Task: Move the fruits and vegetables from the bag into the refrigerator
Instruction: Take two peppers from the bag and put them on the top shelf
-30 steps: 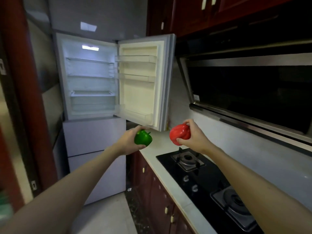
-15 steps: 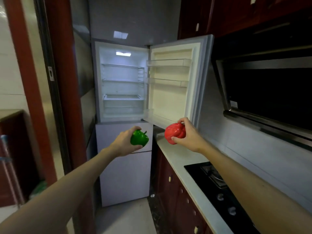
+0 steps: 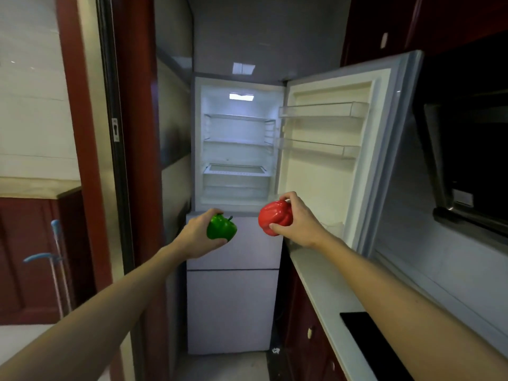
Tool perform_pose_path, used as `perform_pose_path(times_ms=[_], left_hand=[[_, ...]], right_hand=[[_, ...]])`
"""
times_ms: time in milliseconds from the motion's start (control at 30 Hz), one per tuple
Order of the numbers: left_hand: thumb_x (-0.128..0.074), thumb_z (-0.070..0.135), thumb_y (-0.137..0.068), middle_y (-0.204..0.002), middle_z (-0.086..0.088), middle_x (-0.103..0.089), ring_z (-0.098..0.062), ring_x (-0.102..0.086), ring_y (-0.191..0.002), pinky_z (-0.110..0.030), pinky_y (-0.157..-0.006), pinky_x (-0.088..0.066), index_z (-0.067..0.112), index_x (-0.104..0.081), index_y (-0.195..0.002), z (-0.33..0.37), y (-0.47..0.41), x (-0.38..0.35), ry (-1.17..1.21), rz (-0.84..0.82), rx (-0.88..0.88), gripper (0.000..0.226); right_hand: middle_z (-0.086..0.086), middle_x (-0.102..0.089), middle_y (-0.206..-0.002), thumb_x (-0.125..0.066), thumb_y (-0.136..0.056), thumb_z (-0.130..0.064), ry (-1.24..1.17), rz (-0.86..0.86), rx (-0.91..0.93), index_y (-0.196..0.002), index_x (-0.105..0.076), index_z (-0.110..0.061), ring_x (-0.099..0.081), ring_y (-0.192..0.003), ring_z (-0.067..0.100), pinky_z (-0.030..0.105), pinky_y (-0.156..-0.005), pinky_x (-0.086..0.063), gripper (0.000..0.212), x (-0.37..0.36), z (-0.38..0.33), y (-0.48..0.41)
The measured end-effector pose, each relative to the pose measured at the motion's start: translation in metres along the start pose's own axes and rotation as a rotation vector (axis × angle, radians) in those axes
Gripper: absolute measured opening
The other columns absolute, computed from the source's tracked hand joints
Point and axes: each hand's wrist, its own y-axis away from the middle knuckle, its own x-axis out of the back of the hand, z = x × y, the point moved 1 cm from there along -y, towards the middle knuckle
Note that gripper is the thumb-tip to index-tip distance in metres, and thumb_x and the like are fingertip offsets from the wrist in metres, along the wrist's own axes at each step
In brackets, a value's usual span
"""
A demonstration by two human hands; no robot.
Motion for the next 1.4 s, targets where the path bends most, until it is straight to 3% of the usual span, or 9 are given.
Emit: perform_pose_path(times_ms=[467,633,767,967,1400], left_hand=[[-0.078,0.035,-0.073,-0.124,-0.003,-0.054,-0.023,-0.054,-0.111,-0.046,-0.095,-0.049,0.03,-0.039,-0.133,0.002,-0.084,-0.026,-0.029,0.069,0.008,0.072],[-0.078,0.033,-0.073,-0.123,-0.002,-0.054,-0.021,-0.054,-0.109,-0.04,-0.093,-0.05,0.03,-0.038,-0.133,-0.003,-0.1,-0.028,-0.017,0.08,-0.003,0.072],[-0.079,0.031,-0.074,-0.123,-0.002,-0.056,-0.019,-0.054,-0.108,-0.034,-0.091,-0.048,0.028,-0.04,-0.133,-0.017,-0.113,-0.024,-0.026,0.12,-0.018,0.071],[-0.078,0.031,-0.074,-0.126,-0.001,-0.053,-0.019,-0.053,-0.11,-0.041,-0.095,-0.05,0.03,-0.037,-0.133,-0.049,-0.147,-0.017,-0.026,0.113,-0.004,0.072],[-0.079,0.031,-0.073,-0.125,0.0,-0.052,-0.02,-0.053,-0.109,-0.039,-0.092,-0.052,0.031,-0.038,-0.132,-0.116,-0.243,-0.011,0.008,0.106,-0.042,0.072]], right_hand=[[-0.004,-0.043,-0.128,-0.081,-0.072,-0.032,-0.033,-0.008,0.043,-0.119,-0.033,-0.036,-0.049,-0.111,0.017,0.033,-0.093,-0.049,0.067,-0.002,0.06,-0.075],[-0.003,-0.043,-0.129,-0.081,-0.073,-0.031,-0.041,-0.007,0.061,-0.121,-0.034,-0.033,-0.05,-0.112,0.018,0.033,-0.093,-0.049,0.067,-0.004,0.069,-0.094],[-0.002,-0.043,-0.129,-0.08,-0.072,-0.031,-0.036,0.006,0.069,-0.121,-0.036,-0.03,-0.05,-0.111,0.018,0.034,-0.093,-0.049,0.066,-0.01,0.071,-0.114],[-0.004,-0.042,-0.128,-0.08,-0.074,-0.029,-0.05,0.011,0.089,-0.122,-0.036,-0.03,-0.05,-0.111,0.016,0.028,-0.091,-0.047,0.065,-0.03,0.075,-0.149],[-0.005,-0.042,-0.129,-0.08,-0.075,-0.027,-0.066,0.041,0.044,-0.122,-0.035,-0.033,-0.05,-0.113,0.016,0.028,-0.091,-0.047,0.066,-0.07,0.094,-0.239]])
